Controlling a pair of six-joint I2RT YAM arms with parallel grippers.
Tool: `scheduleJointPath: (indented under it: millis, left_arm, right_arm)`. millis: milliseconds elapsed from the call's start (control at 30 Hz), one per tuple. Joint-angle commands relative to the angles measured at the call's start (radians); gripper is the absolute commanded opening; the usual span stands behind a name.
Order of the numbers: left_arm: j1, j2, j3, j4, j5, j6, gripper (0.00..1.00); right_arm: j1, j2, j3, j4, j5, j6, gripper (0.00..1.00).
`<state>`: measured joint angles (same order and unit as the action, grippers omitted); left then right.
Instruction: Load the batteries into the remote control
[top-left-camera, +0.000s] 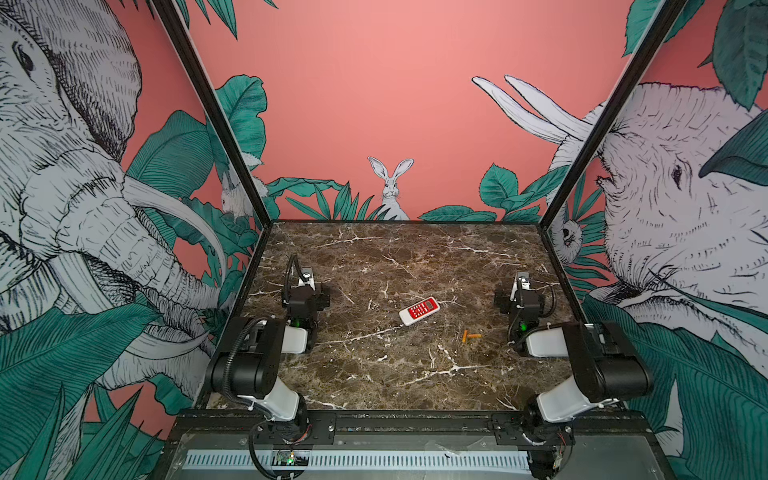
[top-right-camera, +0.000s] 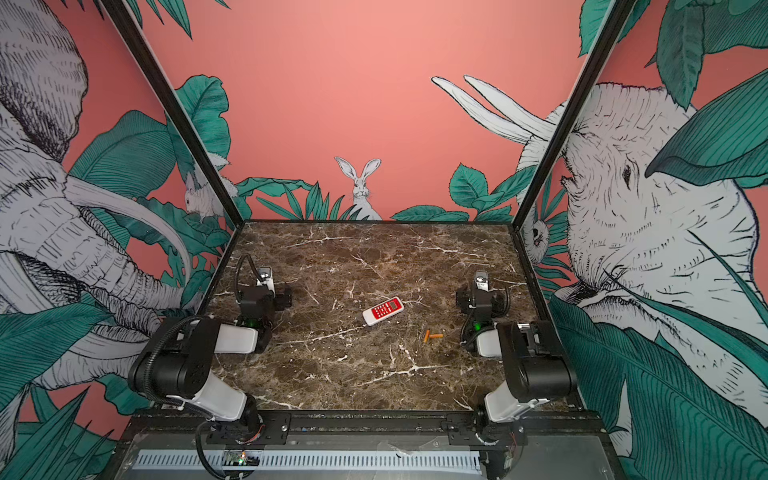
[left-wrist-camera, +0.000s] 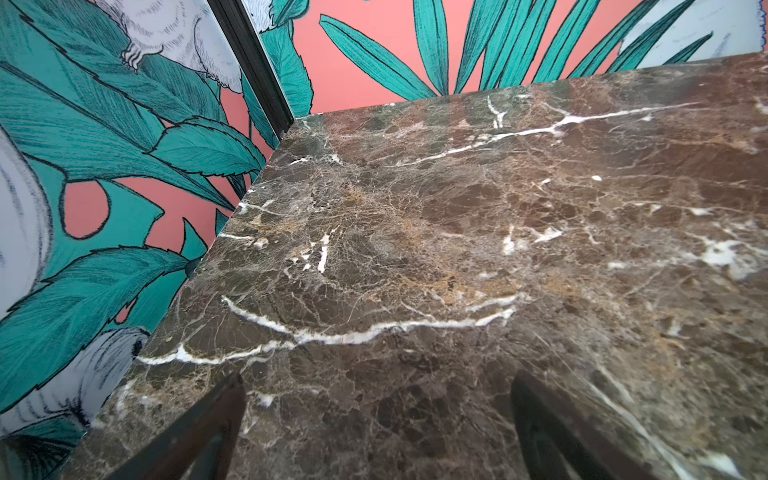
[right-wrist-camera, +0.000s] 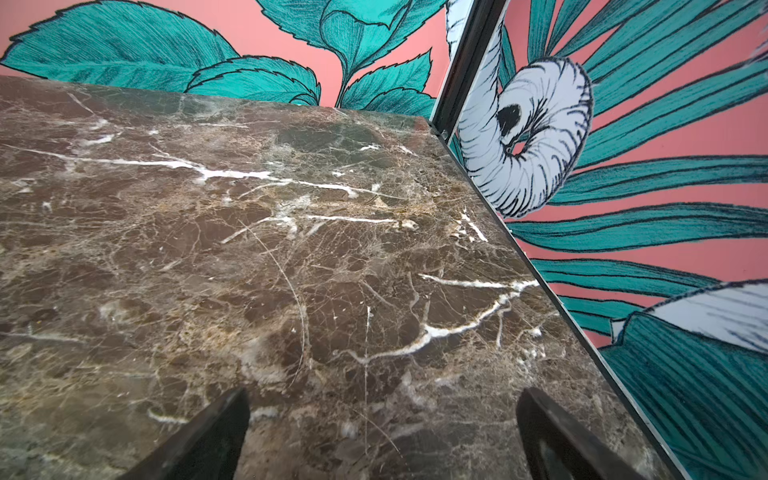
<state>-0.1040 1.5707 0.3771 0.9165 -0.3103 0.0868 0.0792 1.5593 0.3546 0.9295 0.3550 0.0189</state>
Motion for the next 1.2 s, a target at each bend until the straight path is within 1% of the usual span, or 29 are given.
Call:
scheduleJointPath:
  millis: [0, 933, 1167]
  left_arm:
    - [0.004, -0.019, 0.011, 0.002, 0.005, -0.002, 1.0]
    - [0.006, -0.017, 0.009, 0.002, 0.005, -0.001, 1.0]
    - [0.005, -0.018, 0.009, 0.001, 0.005, -0.004, 0.99]
  right_arm:
    - [-0.001, -0.007, 0.013, 0.036, -0.002, 0.006, 0.99]
    - [-0.001, -0.008, 0.013, 0.035, -0.002, 0.005, 0.99]
    - [-0.001, -0.006, 0.01, 0.041, 0.016, 0.012, 0.99]
